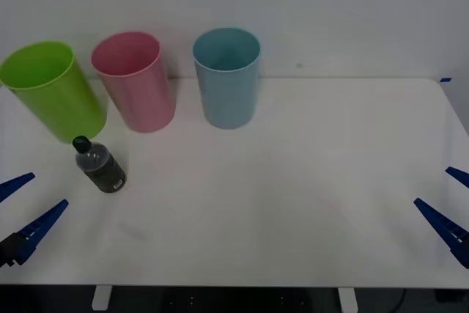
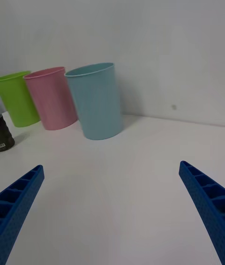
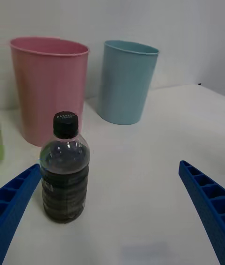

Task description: Grasp the object on the table and drop it into the matching bin: aluminum can to the light blue bin, PET bottle to the pink bin.

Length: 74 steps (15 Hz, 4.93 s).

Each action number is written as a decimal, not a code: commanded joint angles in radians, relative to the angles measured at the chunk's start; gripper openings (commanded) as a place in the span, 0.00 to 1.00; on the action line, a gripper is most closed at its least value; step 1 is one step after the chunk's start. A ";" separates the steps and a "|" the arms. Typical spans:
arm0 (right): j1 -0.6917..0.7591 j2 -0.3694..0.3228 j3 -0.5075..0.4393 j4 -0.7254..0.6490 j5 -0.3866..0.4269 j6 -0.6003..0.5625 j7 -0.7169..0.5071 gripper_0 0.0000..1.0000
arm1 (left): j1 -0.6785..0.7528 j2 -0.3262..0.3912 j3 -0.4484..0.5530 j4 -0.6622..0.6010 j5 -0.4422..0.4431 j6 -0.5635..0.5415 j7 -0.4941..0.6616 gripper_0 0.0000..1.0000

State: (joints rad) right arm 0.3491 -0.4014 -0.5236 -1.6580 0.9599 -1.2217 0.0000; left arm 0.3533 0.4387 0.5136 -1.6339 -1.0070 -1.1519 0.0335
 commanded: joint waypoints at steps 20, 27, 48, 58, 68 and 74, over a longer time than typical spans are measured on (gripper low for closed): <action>0.000 0.000 0.000 0.000 0.000 0.000 0.000 1.00 | 0.110 -0.002 -0.165 0.048 0.130 0.385 -0.167 1.00; 0.000 0.000 0.000 0.000 0.000 0.000 0.000 1.00 | -0.040 -0.002 -0.218 0.175 0.087 0.388 -0.205 1.00; 0.000 0.000 0.000 0.000 0.000 0.000 0.000 1.00 | -0.339 -0.123 -0.236 0.371 -0.104 0.448 -0.242 1.00; 0.000 0.000 0.000 0.000 0.000 0.000 0.000 1.00 | -0.367 -0.124 -0.237 0.396 -0.122 0.448 -0.253 0.12; 0.000 0.000 0.000 0.000 0.000 0.000 0.000 1.00 | -0.353 -0.124 -0.219 0.368 -0.113 0.448 -0.253 0.00; 0.000 0.000 0.000 0.000 0.000 0.000 0.000 1.00 | -0.243 -0.124 -0.213 0.155 -0.070 0.463 -0.158 0.00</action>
State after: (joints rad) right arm 0.3491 -0.4014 -0.5236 -1.6580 0.9599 -1.2217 0.0000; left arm 0.0977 0.3144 0.2996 -1.4487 -1.0779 -0.6901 -0.1516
